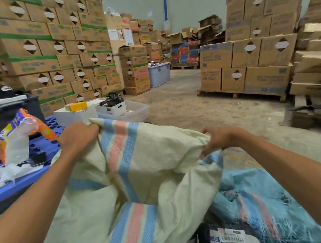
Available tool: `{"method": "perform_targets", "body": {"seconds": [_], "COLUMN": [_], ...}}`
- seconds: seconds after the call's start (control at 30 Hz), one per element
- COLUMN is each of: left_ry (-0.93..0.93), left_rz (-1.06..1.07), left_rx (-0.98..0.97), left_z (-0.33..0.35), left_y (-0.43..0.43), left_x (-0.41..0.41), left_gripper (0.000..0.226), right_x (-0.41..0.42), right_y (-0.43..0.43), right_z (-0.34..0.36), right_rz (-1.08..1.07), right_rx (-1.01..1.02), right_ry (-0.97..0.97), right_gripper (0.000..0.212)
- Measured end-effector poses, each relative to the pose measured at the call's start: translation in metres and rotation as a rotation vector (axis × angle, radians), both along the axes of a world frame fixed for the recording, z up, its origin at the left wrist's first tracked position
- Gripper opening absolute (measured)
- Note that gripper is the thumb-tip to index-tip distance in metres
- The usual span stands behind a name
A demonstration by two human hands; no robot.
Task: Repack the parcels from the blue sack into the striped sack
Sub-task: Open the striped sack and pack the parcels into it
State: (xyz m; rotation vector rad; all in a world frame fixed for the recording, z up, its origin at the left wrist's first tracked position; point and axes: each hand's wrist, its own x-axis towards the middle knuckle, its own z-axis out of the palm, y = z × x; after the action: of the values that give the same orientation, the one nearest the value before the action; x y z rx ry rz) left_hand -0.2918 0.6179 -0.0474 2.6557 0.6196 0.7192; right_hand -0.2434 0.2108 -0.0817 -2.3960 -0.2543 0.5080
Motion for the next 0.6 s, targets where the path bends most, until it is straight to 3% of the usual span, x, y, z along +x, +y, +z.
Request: {"method": "perform_targets", "body": {"seconds": [0.07, 0.13, 0.17, 0.23, 0.27, 0.33, 0.47, 0.6], "left_ry": [0.005, 0.011, 0.014, 0.013, 0.008, -0.004, 0.005, 0.163], "left_rz": [0.019, 0.015, 0.009, 0.001, 0.007, 0.021, 0.115, 0.215], "left_rx": [-0.066, -0.106, -0.120, -0.122, -0.115, -0.126, -0.242, -0.363], "left_z": [0.004, 0.006, 0.007, 0.006, 0.005, 0.003, -0.008, -0.032], "left_y": [0.000, -0.002, -0.005, -0.007, -0.009, -0.011, 0.002, 0.039], "left_x": [-0.001, 0.000, 0.002, 0.006, 0.007, 0.009, 0.007, -0.004], "left_gripper": [0.044, 0.044, 0.044, 0.045, 0.045, 0.044, 0.046, 0.075], "right_x": [0.008, 0.016, 0.019, 0.018, 0.015, 0.007, -0.014, -0.022], "right_y": [0.001, 0.001, 0.001, 0.008, 0.011, 0.013, -0.002, -0.030], "right_z": [-0.011, -0.022, -0.027, -0.025, -0.023, -0.012, -0.001, -0.010], "right_rz": [-0.192, -0.386, -0.495, -0.636, -0.656, -0.629, -0.396, -0.306], "right_rx": [-0.303, -0.305, -0.160, 0.375, 0.622, 0.905, 0.856, 0.780], "right_ry": [-0.311, -0.407, -0.344, -0.035, 0.122, 0.319, 0.450, 0.484], "right_gripper": [0.045, 0.033, 0.031, 0.030, 0.029, 0.031, 0.031, 0.071]}}
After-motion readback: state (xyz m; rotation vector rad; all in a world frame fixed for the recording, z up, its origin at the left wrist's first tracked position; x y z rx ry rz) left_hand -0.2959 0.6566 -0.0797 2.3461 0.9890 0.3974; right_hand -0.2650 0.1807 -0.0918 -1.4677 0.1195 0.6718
